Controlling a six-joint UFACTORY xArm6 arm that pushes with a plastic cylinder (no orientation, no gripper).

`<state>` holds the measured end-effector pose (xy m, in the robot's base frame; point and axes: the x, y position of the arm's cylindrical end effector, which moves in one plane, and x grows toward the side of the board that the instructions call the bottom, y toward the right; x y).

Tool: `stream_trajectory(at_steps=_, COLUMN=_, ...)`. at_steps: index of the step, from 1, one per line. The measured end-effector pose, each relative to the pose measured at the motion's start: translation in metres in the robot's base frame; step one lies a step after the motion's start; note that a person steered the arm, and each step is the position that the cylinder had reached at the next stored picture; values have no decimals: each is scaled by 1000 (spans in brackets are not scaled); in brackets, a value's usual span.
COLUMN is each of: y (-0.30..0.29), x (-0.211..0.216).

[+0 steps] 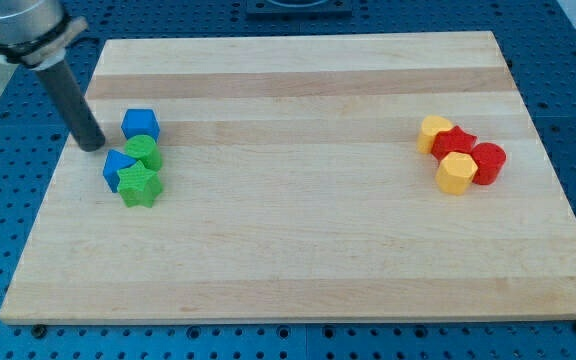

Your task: Slide the blue cube up and right a bit

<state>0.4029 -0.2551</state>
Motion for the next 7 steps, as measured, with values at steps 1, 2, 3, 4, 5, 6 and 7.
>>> stream_trajectory(at_steps=1, y=3, x=0)
stream_trajectory(at_steps=2, y=16, x=0)
stream_trajectory(at_steps=3, y=43, x=-2)
stream_trajectory(at_steps=4, y=65, x=-2)
stream_trajectory(at_steps=5, y=65, x=-2)
stream_trajectory(at_steps=6, y=64, x=-2)
stream_trajectory(at_steps=7, y=54, x=-8)
